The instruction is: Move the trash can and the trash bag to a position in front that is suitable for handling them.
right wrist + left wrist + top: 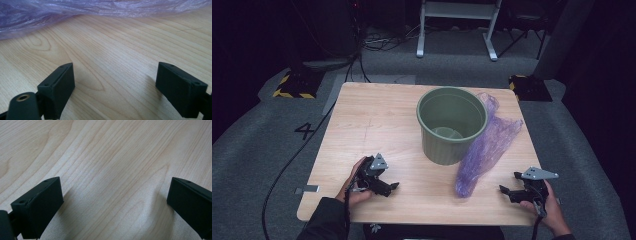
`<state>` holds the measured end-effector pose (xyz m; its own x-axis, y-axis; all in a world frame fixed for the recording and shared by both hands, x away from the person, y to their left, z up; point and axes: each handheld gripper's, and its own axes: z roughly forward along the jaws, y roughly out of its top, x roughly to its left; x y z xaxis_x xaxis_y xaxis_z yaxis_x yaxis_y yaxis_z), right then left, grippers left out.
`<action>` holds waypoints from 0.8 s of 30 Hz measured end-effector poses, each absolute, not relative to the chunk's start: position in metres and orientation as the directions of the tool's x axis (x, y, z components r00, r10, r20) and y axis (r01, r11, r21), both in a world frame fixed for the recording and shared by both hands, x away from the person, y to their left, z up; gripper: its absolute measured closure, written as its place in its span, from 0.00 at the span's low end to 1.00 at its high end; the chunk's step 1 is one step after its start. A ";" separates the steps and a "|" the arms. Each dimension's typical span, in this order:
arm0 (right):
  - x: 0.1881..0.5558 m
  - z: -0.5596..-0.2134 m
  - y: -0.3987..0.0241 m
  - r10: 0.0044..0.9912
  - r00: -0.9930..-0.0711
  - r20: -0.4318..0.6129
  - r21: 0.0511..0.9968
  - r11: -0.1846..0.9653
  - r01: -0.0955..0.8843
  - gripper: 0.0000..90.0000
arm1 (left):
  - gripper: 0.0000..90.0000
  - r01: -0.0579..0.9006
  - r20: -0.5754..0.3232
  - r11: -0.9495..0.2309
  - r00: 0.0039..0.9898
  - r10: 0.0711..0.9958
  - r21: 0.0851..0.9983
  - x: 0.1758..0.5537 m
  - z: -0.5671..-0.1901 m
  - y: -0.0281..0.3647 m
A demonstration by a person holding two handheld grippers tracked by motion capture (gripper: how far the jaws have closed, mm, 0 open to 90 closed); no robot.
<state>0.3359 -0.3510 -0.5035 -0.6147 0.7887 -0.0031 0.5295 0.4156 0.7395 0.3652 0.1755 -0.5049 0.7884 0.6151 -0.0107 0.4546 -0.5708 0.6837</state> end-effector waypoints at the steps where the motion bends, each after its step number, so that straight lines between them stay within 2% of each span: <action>1: 0.336 -0.503 -0.351 0.789 -0.614 -0.003 0.739 0.415 0.530 0.17 | 0.00 0.456 -0.011 -0.568 0.786 0.618 0.685 0.365 -0.505 0.175; 18: 0.339 -0.494 -0.354 0.783 -0.622 0.017 0.774 0.384 0.503 0.19 | 0.00 0.457 -0.009 -0.569 0.785 0.619 0.684 0.365 -0.505 0.175; 24: 0.351 -0.458 -0.342 0.748 -0.663 -0.024 0.832 0.383 0.402 0.20 | 0.00 0.461 -0.010 -0.565 0.781 0.625 0.684 0.364 -0.505 0.175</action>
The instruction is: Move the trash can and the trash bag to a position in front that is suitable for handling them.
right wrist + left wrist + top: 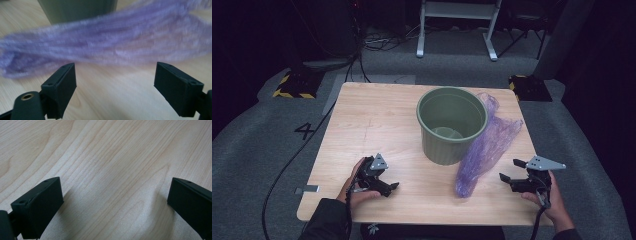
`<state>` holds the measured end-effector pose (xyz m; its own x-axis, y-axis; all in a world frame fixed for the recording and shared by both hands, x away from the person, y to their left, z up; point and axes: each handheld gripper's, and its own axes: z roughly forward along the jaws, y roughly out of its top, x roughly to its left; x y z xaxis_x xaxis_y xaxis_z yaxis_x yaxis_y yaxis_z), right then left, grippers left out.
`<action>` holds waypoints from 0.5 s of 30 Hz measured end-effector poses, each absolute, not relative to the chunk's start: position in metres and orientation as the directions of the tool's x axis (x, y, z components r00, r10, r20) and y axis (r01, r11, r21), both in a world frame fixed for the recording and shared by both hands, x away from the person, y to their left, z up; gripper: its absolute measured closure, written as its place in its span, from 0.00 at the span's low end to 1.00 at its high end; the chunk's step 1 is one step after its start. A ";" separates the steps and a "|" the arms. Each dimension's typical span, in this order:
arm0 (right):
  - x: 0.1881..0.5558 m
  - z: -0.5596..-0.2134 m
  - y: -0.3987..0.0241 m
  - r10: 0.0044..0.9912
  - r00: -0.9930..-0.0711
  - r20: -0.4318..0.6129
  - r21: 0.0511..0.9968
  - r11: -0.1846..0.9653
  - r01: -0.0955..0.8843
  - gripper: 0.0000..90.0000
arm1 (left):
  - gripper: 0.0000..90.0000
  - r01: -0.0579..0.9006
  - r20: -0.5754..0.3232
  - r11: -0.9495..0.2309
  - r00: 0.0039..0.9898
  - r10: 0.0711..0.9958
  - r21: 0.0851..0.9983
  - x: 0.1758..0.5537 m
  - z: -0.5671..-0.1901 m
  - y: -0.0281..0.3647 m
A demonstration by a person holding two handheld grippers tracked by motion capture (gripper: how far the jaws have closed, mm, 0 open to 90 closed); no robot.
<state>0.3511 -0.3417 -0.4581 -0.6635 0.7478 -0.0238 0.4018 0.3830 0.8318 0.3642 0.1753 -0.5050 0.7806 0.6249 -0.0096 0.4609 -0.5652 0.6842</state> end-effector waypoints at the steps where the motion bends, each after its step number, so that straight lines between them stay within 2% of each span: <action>1: 0.353 -0.454 -0.339 0.747 -0.664 -0.035 0.838 0.385 0.388 0.20 | 0.00 0.461 -0.010 -0.565 0.781 0.625 0.684 0.364 -0.505 0.175; 9: 0.369 -0.429 -0.311 0.707 -0.702 -0.087 0.859 0.410 0.306 0.20 | 0.00 0.461 -0.010 -0.565 0.780 0.625 0.684 0.364 -0.505 0.175; 15: 0.383 -0.424 -0.290 0.678 -0.730 -0.085 0.856 0.425 0.294 0.19 | 0.00 0.461 -0.010 -0.565 0.781 0.625 0.684 0.364 -0.505 0.175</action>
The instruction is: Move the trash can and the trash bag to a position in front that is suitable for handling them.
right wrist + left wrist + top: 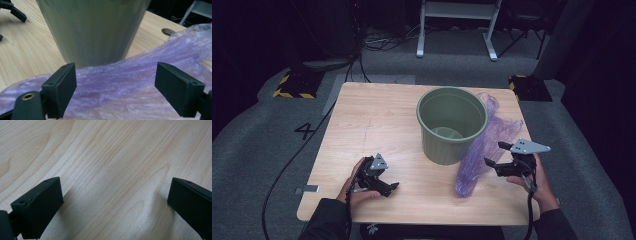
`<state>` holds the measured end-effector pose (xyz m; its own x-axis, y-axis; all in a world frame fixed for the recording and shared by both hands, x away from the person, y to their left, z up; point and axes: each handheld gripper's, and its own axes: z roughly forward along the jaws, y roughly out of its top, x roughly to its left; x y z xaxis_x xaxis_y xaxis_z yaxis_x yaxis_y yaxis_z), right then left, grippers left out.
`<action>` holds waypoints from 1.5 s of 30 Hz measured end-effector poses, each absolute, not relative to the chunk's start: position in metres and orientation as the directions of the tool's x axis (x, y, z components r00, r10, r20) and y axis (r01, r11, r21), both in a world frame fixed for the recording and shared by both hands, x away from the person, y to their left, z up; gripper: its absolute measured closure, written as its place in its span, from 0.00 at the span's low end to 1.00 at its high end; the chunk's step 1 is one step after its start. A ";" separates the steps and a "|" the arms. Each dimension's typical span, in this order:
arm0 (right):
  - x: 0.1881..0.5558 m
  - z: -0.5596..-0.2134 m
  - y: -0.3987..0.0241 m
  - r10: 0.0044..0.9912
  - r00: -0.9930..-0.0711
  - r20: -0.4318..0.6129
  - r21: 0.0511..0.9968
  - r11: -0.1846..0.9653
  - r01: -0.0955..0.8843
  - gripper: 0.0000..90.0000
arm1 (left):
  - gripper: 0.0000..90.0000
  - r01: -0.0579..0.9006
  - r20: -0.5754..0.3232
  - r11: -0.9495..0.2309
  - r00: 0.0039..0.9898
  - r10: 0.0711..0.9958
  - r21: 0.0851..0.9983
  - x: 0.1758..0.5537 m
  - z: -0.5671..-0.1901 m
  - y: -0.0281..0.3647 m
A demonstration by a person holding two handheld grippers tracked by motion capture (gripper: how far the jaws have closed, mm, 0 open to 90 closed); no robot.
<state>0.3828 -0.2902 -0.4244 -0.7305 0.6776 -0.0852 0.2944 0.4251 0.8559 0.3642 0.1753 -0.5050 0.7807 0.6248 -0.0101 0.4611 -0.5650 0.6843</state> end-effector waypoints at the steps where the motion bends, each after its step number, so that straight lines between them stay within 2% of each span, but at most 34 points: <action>1: 0.385 -0.424 -0.287 0.672 -0.736 -0.086 0.854 0.431 0.293 0.19 | 0.00 0.461 -0.010 -0.565 0.781 0.625 0.684 0.364 -0.505 0.175; 14: 0.409 -0.422 -0.262 0.608 -0.790 -0.080 0.844 0.463 0.270 0.20 | 0.00 0.467 -0.007 -0.562 0.773 0.634 0.683 0.365 -0.505 0.176; 22: 0.418 -0.424 -0.246 0.561 -0.827 -0.032 0.856 0.442 0.267 0.19 | 0.00 0.470 -0.010 -0.557 0.770 0.638 0.685 0.366 -0.505 0.177; 45: 0.422 -0.422 -0.207 0.525 -0.847 -0.088 0.840 0.496 0.220 0.18 | 0.00 0.469 -0.010 -0.558 0.772 0.636 0.685 0.367 -0.505 0.177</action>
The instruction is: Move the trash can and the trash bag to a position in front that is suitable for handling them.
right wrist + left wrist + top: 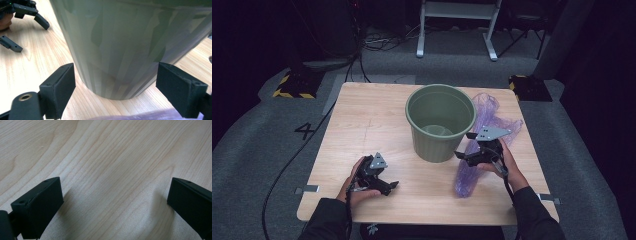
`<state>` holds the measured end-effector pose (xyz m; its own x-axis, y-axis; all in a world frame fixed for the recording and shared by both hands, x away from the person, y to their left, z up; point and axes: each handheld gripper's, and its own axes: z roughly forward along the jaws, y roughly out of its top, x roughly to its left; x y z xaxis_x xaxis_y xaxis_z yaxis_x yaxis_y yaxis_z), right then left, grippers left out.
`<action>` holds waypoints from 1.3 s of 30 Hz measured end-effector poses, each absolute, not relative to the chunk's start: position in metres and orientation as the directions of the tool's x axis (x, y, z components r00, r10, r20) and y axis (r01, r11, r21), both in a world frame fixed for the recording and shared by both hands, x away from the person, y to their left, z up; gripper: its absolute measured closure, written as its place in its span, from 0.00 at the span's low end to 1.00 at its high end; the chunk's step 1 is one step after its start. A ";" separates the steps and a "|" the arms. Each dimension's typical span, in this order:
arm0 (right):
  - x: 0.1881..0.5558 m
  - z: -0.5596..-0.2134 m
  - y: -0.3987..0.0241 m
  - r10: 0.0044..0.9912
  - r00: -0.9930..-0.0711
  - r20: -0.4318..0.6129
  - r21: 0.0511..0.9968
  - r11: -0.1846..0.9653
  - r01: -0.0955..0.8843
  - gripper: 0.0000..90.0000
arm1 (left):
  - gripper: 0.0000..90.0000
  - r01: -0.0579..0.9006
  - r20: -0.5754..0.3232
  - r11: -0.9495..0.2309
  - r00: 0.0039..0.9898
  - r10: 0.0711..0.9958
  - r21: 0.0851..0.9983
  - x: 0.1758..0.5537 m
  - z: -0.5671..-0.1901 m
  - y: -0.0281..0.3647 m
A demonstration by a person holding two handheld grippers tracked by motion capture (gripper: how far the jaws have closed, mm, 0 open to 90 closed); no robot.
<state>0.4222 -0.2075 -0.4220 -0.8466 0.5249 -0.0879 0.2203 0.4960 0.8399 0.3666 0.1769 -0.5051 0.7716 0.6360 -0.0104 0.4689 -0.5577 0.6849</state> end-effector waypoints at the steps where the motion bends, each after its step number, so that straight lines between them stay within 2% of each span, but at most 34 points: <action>1: 0.421 -0.422 -0.206 0.519 -0.850 -0.089 0.840 0.497 0.216 0.18 | 0.00 0.469 -0.011 -0.558 0.772 0.636 0.685 0.367 -0.505 0.177; 7: 0.415 -0.421 -0.214 0.531 -0.839 -0.119 0.837 0.508 0.203 0.22 | 0.00 0.467 -0.009 -0.559 0.773 0.635 0.685 0.367 -0.505 0.177; 8: 0.413 -0.422 -0.223 0.565 -0.814 -0.139 0.830 0.514 0.215 0.24 | 0.00 0.468 -0.009 -0.558 0.772 0.635 0.685 0.367 -0.505 0.177; 11: 0.412 -0.424 -0.234 0.586 -0.797 -0.148 0.825 0.518 0.227 0.27 | 0.00 0.469 -0.010 -0.558 0.771 0.636 0.685 0.366 -0.505 0.177; 15: 0.409 -0.440 -0.260 0.616 -0.767 -0.177 0.788 0.556 0.265 0.41 | 0.00 0.470 -0.010 -0.556 0.770 0.638 0.685 0.366 -0.505 0.177; 18: 0.407 -0.450 -0.274 0.627 -0.769 -0.123 0.801 0.521 0.296 0.48 | 0.00 0.471 -0.011 -0.555 0.769 0.639 0.686 0.366 -0.505 0.176; 20: 0.407 -0.453 -0.277 0.622 -0.776 -0.101 0.805 0.510 0.304 0.47 | 0.00 0.471 -0.011 -0.555 0.769 0.640 0.686 0.366 -0.505 0.176; 21: 0.404 -0.458 -0.280 0.603 -0.796 -0.046 0.819 0.479 0.316 0.45 | 0.00 0.471 -0.011 -0.554 0.768 0.640 0.686 0.366 -0.505 0.176; 24: 0.396 -0.463 -0.277 0.565 -0.824 -0.045 0.812 0.501 0.300 0.41 | 0.00 0.473 -0.011 -0.554 0.767 0.641 0.685 0.365 -0.505 0.176; 27: 0.388 -0.469 -0.267 0.521 -0.853 -0.039 0.801 0.527 0.285 0.43 | 0.00 0.474 -0.012 -0.553 0.767 0.642 0.685 0.365 -0.505 0.175; 30: 0.382 -0.474 -0.253 0.485 -0.872 -0.070 0.784 0.567 0.253 0.52 | 0.00 0.474 -0.010 -0.554 0.766 0.643 0.685 0.365 -0.505 0.175; 32: 0.381 -0.476 -0.247 0.458 -0.887 -0.055 0.788 0.566 0.243 0.74 | 0.00 0.477 -0.012 -0.550 0.763 0.647 0.685 0.365 -0.505 0.174; 34: 0.380 -0.479 -0.244 0.447 -0.893 -0.051 0.797 0.557 0.233 0.85 | 0.00 0.478 -0.010 -0.550 0.761 0.649 0.685 0.365 -0.505 0.173; 39: 0.379 -0.485 -0.234 0.424 -0.905 -0.042 0.793 0.565 0.228 0.88 | 0.00 0.479 -0.010 -0.550 0.760 0.650 0.684 0.365 -0.505 0.173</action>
<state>0.3787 -0.2344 -0.4850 -0.9049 0.4235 -0.0418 0.2280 0.5654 0.7927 0.3648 0.1731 -0.5049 0.7598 0.6501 -0.0099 0.4793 -0.5499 0.6840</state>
